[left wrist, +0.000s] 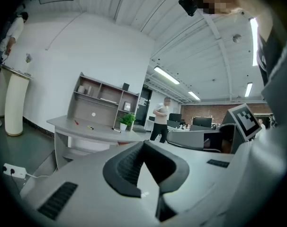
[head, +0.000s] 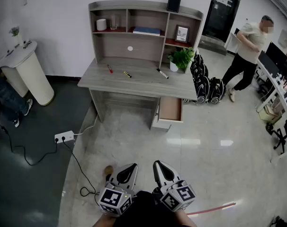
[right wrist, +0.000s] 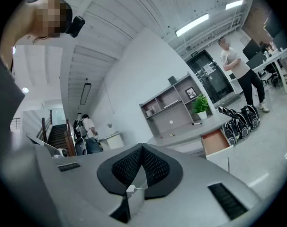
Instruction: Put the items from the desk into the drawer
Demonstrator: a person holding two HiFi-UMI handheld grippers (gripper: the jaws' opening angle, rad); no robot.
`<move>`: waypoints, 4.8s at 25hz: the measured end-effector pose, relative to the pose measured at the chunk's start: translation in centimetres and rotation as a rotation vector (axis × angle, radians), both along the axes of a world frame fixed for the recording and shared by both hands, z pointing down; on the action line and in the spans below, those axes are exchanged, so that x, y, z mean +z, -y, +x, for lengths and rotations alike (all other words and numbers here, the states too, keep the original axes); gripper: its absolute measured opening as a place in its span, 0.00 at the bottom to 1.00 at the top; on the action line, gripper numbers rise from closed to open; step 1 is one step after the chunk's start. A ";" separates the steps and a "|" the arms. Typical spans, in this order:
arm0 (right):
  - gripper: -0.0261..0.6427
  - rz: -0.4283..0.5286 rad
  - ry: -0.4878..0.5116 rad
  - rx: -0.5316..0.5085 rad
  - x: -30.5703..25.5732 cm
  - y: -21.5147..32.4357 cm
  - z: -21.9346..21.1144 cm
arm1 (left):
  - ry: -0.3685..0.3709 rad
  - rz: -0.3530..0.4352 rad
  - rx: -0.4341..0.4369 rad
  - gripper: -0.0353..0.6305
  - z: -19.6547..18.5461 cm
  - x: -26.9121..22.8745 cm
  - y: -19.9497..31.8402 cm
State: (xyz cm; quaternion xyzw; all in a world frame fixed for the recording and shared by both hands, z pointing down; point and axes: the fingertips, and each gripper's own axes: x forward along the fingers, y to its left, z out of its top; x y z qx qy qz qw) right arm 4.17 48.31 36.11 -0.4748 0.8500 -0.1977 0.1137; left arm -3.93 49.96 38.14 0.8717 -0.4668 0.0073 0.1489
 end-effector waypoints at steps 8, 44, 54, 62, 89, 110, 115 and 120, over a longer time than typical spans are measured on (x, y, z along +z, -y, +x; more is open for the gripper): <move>0.06 0.005 -0.008 -0.016 0.1 -0.3 -0.4 | -0.014 -0.024 -0.025 0.07 -0.4 0.5 -0.7; 0.06 -0.073 0.021 0.072 1.8 16.5 0.2 | -0.095 -0.094 0.001 0.07 0.3 -0.3 16.3; 0.06 -0.079 -0.009 0.058 1.1 23.5 -1.5 | -0.065 -0.112 0.015 0.07 -0.8 -0.4 23.0; 0.06 -0.073 -0.024 0.090 0.2 29.2 -2.8 | -0.055 -0.107 0.029 0.07 -2.8 -0.7 28.9; 0.06 -0.092 -0.043 0.118 1.6 37.1 -6.5 | -0.061 -0.125 0.088 0.07 -6.5 1.0 37.5; 0.06 -0.134 -0.056 0.172 3.2 40.8 -4.7 | -0.050 -0.145 0.126 0.07 -5.6 2.1 41.0; 0.06 -0.140 -0.059 0.181 3.2 43.9 -4.0 | -0.047 -0.148 0.129 0.08 -5.1 2.0 43.9; 0.06 -0.138 -0.068 0.173 3.3 47.8 -3.4 | -0.054 -0.143 0.130 0.07 -4.4 1.9 47.8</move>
